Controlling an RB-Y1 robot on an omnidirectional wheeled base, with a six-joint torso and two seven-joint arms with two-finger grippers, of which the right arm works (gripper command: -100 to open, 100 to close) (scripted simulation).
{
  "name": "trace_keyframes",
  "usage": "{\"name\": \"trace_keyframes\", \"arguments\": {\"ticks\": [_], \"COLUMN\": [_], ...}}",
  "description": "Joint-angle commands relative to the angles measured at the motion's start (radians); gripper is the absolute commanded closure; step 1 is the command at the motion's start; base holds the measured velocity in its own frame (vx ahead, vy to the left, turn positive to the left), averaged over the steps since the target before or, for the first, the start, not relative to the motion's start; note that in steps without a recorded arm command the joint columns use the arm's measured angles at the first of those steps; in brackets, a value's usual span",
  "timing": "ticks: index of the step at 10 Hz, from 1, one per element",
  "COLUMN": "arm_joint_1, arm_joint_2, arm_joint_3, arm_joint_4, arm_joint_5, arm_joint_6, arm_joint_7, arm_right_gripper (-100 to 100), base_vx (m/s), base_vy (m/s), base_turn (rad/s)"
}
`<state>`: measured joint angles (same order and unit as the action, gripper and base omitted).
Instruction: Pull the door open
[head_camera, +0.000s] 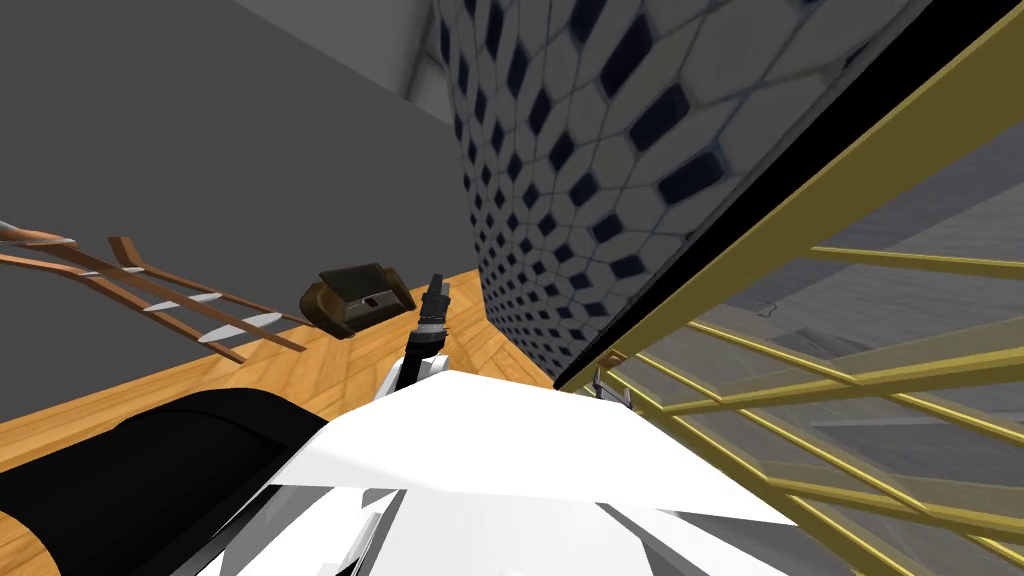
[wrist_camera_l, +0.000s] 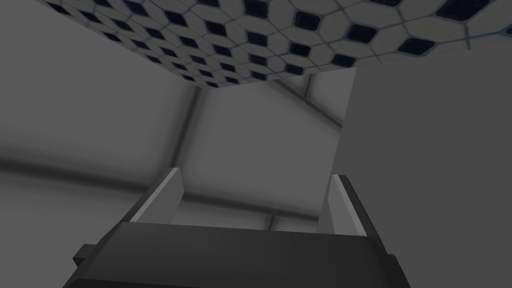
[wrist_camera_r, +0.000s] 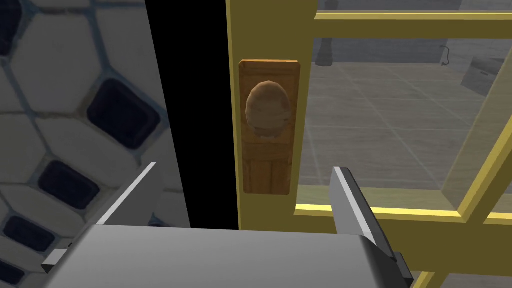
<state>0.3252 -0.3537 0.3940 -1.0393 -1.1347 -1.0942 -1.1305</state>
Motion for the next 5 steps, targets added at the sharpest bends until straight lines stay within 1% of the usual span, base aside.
{"name": "trace_keyframes", "arguments": {"ticks": [1,5], "arm_joint_1": [-0.003,-0.009], "arm_joint_2": [-0.015,-0.058], "arm_joint_3": [-0.001,-0.006], "arm_joint_4": [0.021,0.074], "arm_joint_5": [0.003,0.008], "arm_joint_6": [-0.001,-0.001], "arm_joint_7": [-0.031,-0.11], "arm_right_gripper": [-100,-100], "base_vx": [0.097,0.094], "base_vy": [0.009,-0.003], "base_turn": [-0.009,-0.006]}}
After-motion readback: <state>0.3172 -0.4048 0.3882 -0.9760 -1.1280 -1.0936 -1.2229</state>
